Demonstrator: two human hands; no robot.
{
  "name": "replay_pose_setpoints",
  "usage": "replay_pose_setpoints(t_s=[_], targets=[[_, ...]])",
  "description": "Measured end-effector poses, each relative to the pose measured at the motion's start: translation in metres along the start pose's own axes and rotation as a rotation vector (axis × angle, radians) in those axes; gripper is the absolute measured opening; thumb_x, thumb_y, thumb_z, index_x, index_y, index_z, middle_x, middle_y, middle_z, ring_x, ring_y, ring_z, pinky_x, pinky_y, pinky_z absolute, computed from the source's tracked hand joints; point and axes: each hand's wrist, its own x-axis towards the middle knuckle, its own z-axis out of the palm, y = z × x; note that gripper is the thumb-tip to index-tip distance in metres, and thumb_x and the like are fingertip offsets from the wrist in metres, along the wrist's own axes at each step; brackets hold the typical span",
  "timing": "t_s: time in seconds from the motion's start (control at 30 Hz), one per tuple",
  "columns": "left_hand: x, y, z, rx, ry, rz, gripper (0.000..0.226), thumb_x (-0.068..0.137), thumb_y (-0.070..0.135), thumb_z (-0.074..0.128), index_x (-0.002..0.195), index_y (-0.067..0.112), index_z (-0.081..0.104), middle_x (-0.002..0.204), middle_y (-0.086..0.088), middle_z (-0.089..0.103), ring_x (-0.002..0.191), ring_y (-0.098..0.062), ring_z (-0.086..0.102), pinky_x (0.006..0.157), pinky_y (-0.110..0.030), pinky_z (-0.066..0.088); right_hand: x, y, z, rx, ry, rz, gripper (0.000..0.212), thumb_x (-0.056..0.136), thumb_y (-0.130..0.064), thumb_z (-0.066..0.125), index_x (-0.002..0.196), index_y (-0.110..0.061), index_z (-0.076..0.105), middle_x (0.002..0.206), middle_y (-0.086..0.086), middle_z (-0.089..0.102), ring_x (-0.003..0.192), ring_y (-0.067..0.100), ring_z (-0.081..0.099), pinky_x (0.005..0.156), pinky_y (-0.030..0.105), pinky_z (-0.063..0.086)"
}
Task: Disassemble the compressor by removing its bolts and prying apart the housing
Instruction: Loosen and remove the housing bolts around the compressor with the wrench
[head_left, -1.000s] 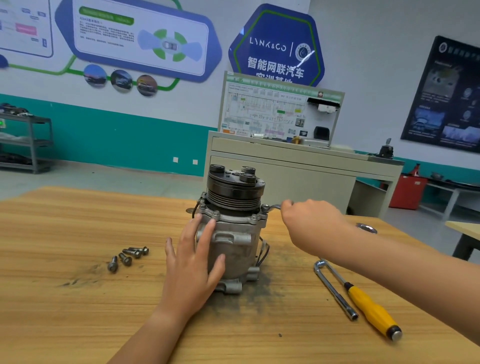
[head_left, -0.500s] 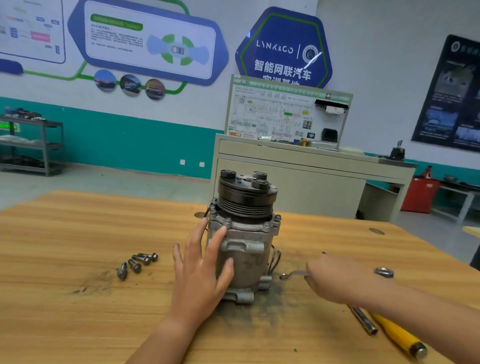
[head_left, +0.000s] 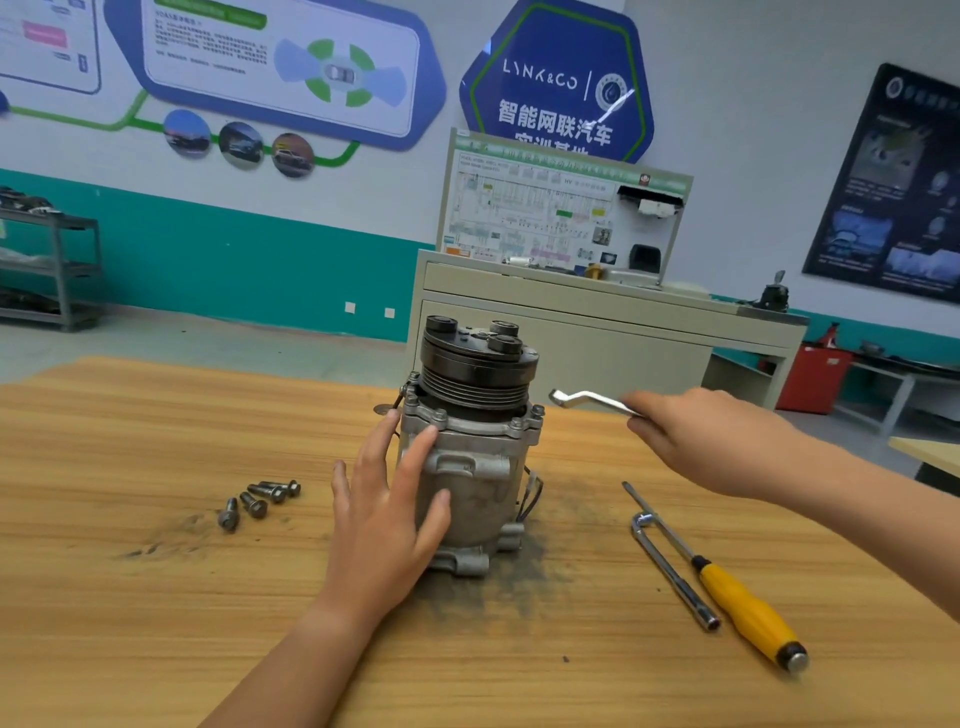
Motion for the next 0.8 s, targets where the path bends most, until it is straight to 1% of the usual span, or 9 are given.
replay_pose_setpoints(t_s=[0.07, 0.13, 0.23, 0.3, 0.4, 0.53, 0.6, 0.7, 0.8], targets=[[0.000, 0.000, 0.000, 0.003, 0.000, 0.001, 0.052, 0.085, 0.043, 0.037, 0.135, 0.032, 0.028, 0.147, 0.003, 0.017, 0.133, -0.020, 0.021, 0.101, -0.064, 0.018, 0.003, -0.006, 0.004, -0.045, 0.000, -0.015, 0.037, 0.100, -0.035, 0.026, 0.136, -0.030, 0.031, 0.067, -0.009, 0.045, 0.059, 0.006, 0.044, 0.050, 0.022, 0.038], [-0.001, 0.000, 0.000, -0.001, -0.002, -0.002, 0.052, 0.085, 0.043, 0.036, 0.135, 0.032, 0.028, 0.147, 0.003, 0.016, 0.134, -0.019, 0.019, 0.103, -0.062, 0.015, 0.006, -0.011, 0.007, -0.087, -0.011, -0.003, 0.039, 0.101, -0.031, 0.027, 0.140, -0.026, 0.025, 0.066, -0.006, 0.044, 0.057, 0.006, 0.042, 0.046, 0.020, 0.033], [-0.001, -0.001, 0.000, -0.005, -0.003, -0.016, 0.052, 0.085, 0.044, 0.035, 0.135, 0.032, 0.028, 0.147, 0.005, 0.015, 0.135, -0.018, 0.019, 0.104, -0.057, 0.011, 0.008, -0.014, 0.008, -0.155, -0.013, 0.013, 0.033, 0.100, -0.022, 0.033, 0.132, -0.020, 0.036, 0.066, -0.004, 0.043, 0.055, 0.008, 0.040, 0.045, 0.021, 0.033], [-0.001, -0.001, 0.000, -0.006, -0.002, -0.025, 0.052, 0.085, 0.044, 0.035, 0.135, 0.031, 0.028, 0.147, 0.004, 0.016, 0.134, -0.019, 0.021, 0.104, -0.060, 0.014, 0.009, -0.018, 0.006, -0.210, -0.018, 0.011, 0.030, 0.097, -0.013, 0.038, 0.127, -0.017, 0.042, 0.065, -0.004, 0.040, 0.054, 0.008, 0.038, 0.044, 0.021, 0.031], [-0.001, 0.001, 0.000, -0.014, 0.010, -0.023, 0.051, 0.086, 0.043, 0.035, 0.135, 0.028, 0.029, 0.146, 0.003, 0.018, 0.132, -0.020, 0.022, 0.102, -0.063, 0.018, 0.007, -0.027, 0.001, -0.305, -0.045, -0.001, 0.035, 0.092, -0.001, 0.043, 0.125, -0.013, 0.040, 0.063, -0.002, 0.036, 0.051, 0.010, 0.034, 0.044, 0.022, 0.033], [0.000, 0.003, -0.001, 0.010, 0.009, 0.021, 0.052, 0.085, 0.042, 0.036, 0.134, 0.025, 0.028, 0.146, 0.003, 0.017, 0.133, -0.019, 0.019, 0.102, -0.058, 0.011, 0.003, -0.044, 0.001, -0.410, -0.092, -0.018, 0.056, 0.089, 0.002, 0.048, 0.138, 0.000, 0.022, 0.058, 0.005, 0.031, 0.047, 0.016, 0.034, 0.052, 0.027, 0.039], [0.000, 0.004, -0.002, 0.011, 0.014, 0.032, 0.053, 0.085, 0.042, 0.037, 0.134, 0.024, 0.029, 0.147, 0.002, 0.017, 0.133, -0.020, 0.019, 0.102, -0.058, 0.012, 0.004, -0.050, 0.001, -0.420, -0.099, -0.029, 0.062, 0.089, 0.004, 0.048, 0.141, 0.004, 0.014, 0.058, 0.007, 0.029, 0.053, 0.020, 0.041, 0.055, 0.029, 0.041], [-0.001, 0.006, -0.004, 0.005, 0.029, 0.030, 0.052, 0.085, 0.040, 0.038, 0.134, 0.022, 0.030, 0.146, 0.000, 0.018, 0.132, -0.023, 0.023, 0.101, -0.063, 0.022, 0.008, -0.044, 0.006, -0.432, -0.044, -0.046, 0.056, 0.092, -0.003, 0.042, 0.142, -0.001, 0.017, 0.057, 0.004, 0.032, 0.049, 0.017, 0.039, 0.048, 0.027, 0.040], [0.000, 0.006, -0.006, -0.018, 0.043, 0.001, 0.052, 0.085, 0.039, 0.038, 0.134, 0.023, 0.030, 0.146, 0.000, 0.018, 0.131, -0.024, 0.024, 0.101, -0.065, 0.024, 0.010, -0.025, 0.011, -0.450, 0.013, -0.030, 0.035, 0.095, -0.012, 0.034, 0.130, -0.011, 0.031, 0.056, -0.003, 0.038, 0.044, 0.011, 0.034, 0.038, 0.023, 0.029]])
